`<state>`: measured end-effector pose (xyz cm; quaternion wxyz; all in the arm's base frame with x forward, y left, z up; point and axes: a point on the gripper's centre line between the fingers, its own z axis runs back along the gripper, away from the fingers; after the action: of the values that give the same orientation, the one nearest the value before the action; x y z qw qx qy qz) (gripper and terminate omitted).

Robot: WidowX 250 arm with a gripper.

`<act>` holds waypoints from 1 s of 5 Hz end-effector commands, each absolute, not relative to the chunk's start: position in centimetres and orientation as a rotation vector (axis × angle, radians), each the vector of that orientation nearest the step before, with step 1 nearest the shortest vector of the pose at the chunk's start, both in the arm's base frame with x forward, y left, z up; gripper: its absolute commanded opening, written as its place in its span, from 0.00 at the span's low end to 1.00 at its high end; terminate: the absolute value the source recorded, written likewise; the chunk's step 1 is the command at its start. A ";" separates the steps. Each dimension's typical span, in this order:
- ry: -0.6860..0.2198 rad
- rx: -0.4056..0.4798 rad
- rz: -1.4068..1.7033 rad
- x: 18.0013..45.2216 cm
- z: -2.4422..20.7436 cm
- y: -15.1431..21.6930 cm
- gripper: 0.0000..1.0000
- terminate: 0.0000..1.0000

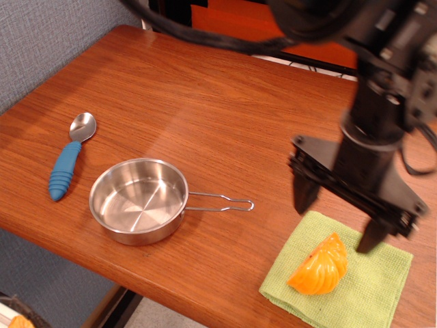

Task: Pick the orange and put it in the vessel

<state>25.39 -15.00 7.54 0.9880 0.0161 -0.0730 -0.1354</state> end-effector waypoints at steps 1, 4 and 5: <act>-0.128 0.057 -0.312 24.6 6.6 -15.9 1.00 0.00; -0.022 0.098 -0.309 24.8 3.1 -14.9 1.00 0.00; -0.019 0.091 -0.313 24.8 2.7 -15.0 1.00 0.00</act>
<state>24.34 -15.09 1.86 0.9857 0.0517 0.0051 -0.1605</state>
